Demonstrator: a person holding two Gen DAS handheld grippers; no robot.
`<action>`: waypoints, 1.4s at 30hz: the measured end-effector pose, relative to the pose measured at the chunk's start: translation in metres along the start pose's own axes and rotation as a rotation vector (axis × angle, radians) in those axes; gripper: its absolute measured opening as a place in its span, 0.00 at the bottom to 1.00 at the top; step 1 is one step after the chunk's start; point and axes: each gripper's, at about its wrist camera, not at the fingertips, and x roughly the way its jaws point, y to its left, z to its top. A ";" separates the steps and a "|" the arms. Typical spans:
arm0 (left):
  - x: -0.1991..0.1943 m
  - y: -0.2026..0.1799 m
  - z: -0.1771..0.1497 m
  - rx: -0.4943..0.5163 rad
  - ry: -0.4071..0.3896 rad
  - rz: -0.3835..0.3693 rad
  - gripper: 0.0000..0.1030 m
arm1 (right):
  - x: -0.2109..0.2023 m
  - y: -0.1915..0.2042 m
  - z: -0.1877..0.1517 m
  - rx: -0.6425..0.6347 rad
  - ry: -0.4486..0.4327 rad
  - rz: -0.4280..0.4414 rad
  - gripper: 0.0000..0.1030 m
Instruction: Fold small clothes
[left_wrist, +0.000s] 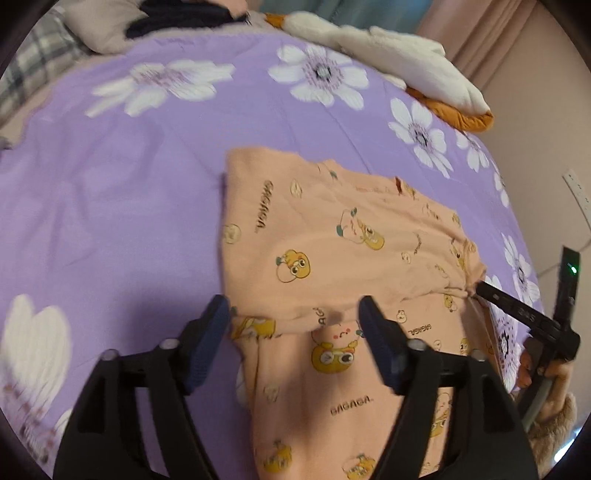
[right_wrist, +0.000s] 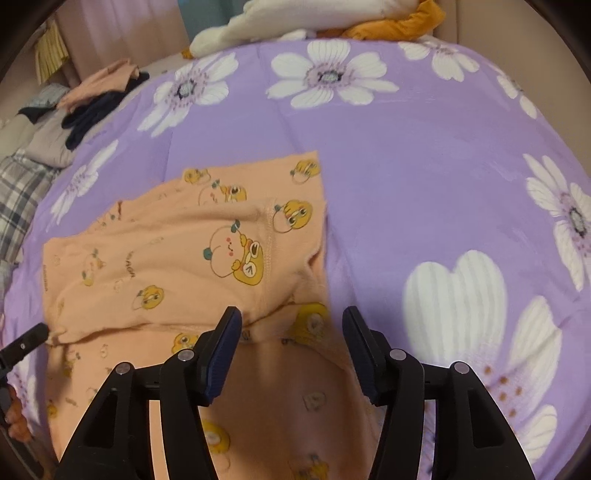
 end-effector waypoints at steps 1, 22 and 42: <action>-0.011 -0.002 -0.003 -0.002 -0.020 0.002 0.77 | -0.007 -0.003 -0.002 0.006 -0.012 -0.001 0.54; -0.077 -0.007 -0.144 -0.104 0.046 -0.107 0.76 | -0.098 -0.041 -0.126 0.027 -0.021 0.058 0.66; -0.055 -0.011 -0.180 -0.130 0.113 -0.135 0.46 | -0.085 -0.052 -0.185 0.041 0.055 0.147 0.58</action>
